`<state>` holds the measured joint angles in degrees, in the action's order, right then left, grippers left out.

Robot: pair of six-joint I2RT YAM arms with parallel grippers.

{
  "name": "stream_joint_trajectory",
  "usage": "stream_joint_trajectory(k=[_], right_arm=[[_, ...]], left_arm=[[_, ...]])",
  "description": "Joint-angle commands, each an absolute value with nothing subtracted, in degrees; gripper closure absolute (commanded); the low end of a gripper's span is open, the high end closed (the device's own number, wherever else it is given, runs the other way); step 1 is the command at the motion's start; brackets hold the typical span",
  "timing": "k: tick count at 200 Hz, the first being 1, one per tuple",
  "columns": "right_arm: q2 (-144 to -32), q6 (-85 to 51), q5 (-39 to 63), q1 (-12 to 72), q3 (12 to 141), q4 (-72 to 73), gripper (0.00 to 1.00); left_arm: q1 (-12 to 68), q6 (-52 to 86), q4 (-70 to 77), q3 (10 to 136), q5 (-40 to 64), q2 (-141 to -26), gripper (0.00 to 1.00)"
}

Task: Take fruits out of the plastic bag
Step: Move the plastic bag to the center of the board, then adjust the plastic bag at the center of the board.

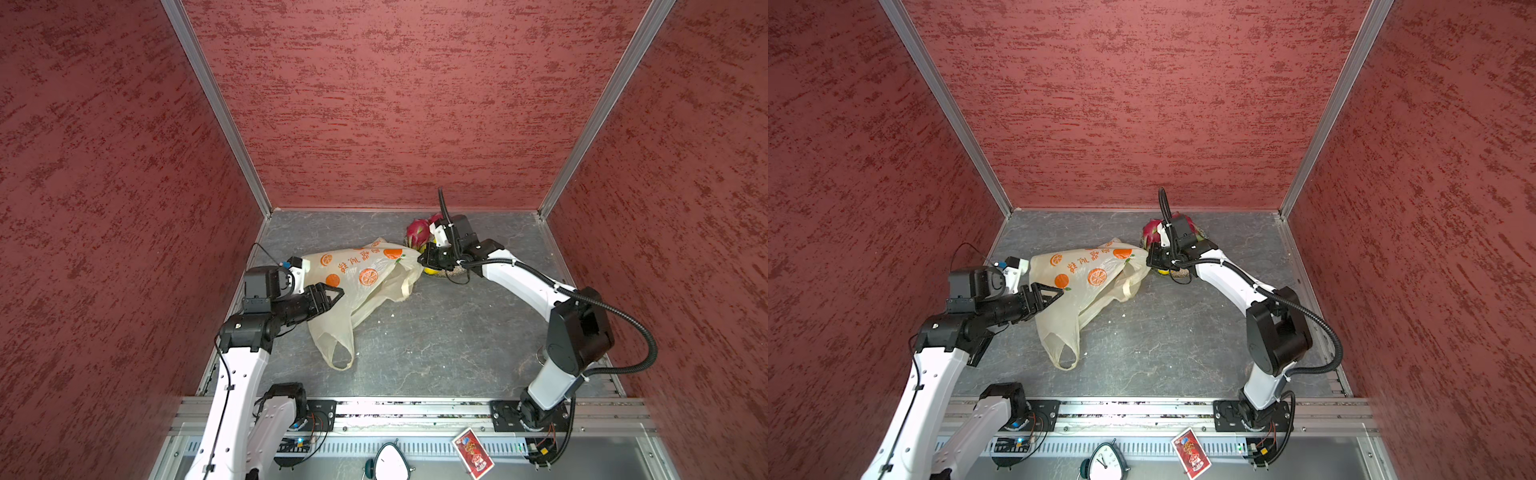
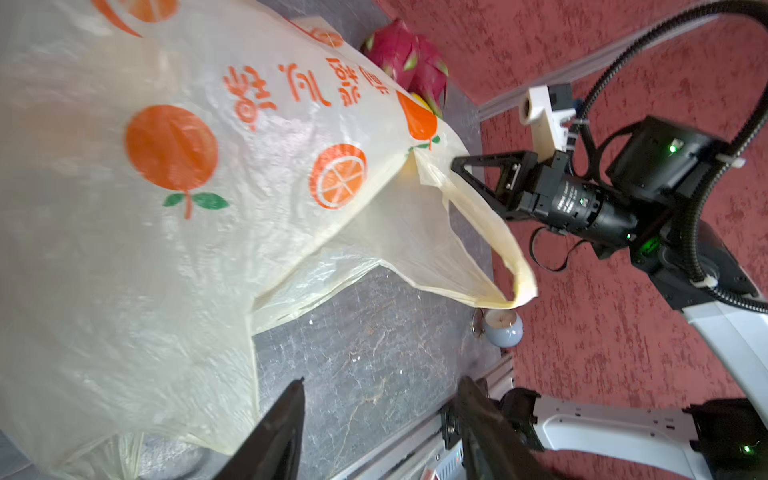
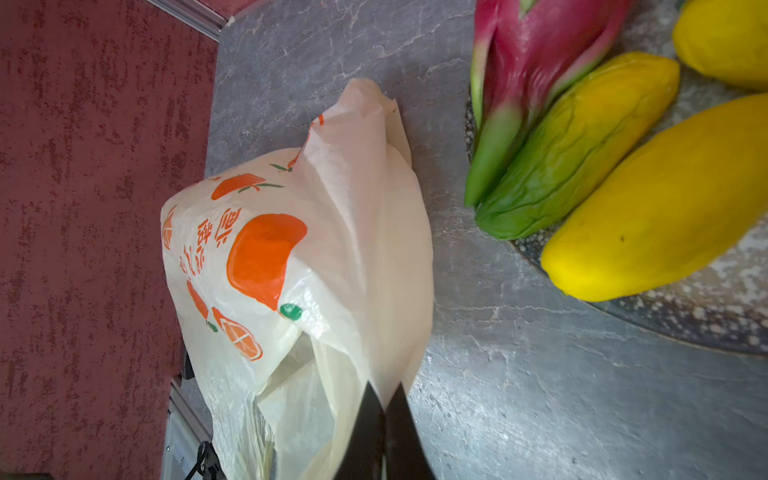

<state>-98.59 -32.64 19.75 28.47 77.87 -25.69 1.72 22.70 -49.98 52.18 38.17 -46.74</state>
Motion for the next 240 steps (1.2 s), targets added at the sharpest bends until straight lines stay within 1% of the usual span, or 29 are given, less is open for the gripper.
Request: stream_joint_trajectory(k=[1, 6, 11, 19, 26, 46, 56, 65, 84, 96, 117, 128, 151, 168, 204, 240], right_arm=[[-96.31, -30.87, 18.46, 28.52, 76.51, -24.52, 0.99], [-95.97, -30.66, 18.64, 28.41, 76.26, -24.52, 0.95], [-95.69, -30.36, 18.99, 28.32, 76.13, -24.52, 0.88], [-95.16, -29.79, 19.77, 28.38, 75.82, -24.43, 0.69], [-94.58, -29.22, 20.65, 28.33, 75.48, -24.41, 0.6], [-91.86, -27.42, 20.63, 28.38, 74.27, -26.05, 0.43], [-89.47, -26.36, 20.03, 28.39, 73.23, -26.96, 0.36], [-86.86, -25.62, 18.9, 28.34, 71.96, -27.73, 0.33], [-80.25, -24.36, 16.12, 28.35, 68.65, -29.19, 0.3], [-76.4, -23.89, 14.72, 28.36, 66.36, -29.59, 0.26], [-69.75, -23.73, 13.55, 28.38, 62.05, -29.14, 0.19], [-66.65, -23.98, 13.36, 28.38, 60.01, -28.83, 0.17], [-62.03, -24.25, 14.22, 28.38, 57.31, -29.27, 0.17], [-59.65, -24.21, 14.55, 28.38, 56.03, -29.9, 0.17], [-56.43, -23.21, 12.01, 27.92, 55.47, -32.38, 0.17], [-53.39, -22.53, 10.02, 27.11, 56.82, -35.24, 0.16]], left_arm=[[10.96, 23.1, -51.04, 58.24, 25.8, -49.82, 0.4], [13.18, 22.95, -51.93, 59.52, 23.69, -51.0, 0.39], [14.96, 22.72, -52.82, 60.78, 21.8, -52.26, 0.39], [17.63, 22.11, -54.73, 62.78, 18.91, -54.4, 0.37], [19.74, 21.33, -56.94, 64.54, 16.09, -56.33, 0.36], [25.48, 19.46, -63.94, 68.8, 7.7, -61.61, 0.34], [28.11, 19.13, -67.2, 70.25, 4.07, -64.08, 0.34], [30.79, 19.1, -69.58, 71.5, 0.75, -66.21, 0.33], [36.73, 20.24, -73.2, 73.47, -5.69, -70.49, 0.31], [40.12, 21.55, -75.26, 74.78, -9.32, -73.65, 0.3], [44.98, 23.67, -78.75, 76.81, -17.37, -80.16, 0.24], [46.61, 24.78, -80.17, 77.63, -22.35, -83.82, 0.22], [47.68, 26.37, -80.66, 78.78, -31.59, -90.2, 0.22], [48.16, 25.46, -77.98, 78.4, -37.09, -93.45, 0.21], [47.21, 21.01, -68.39, 74.86, -39.15, -98.97, 0.21], [45.99, 21.45, -62.06, 72.5, -41.78, -105.81, 0.2]])
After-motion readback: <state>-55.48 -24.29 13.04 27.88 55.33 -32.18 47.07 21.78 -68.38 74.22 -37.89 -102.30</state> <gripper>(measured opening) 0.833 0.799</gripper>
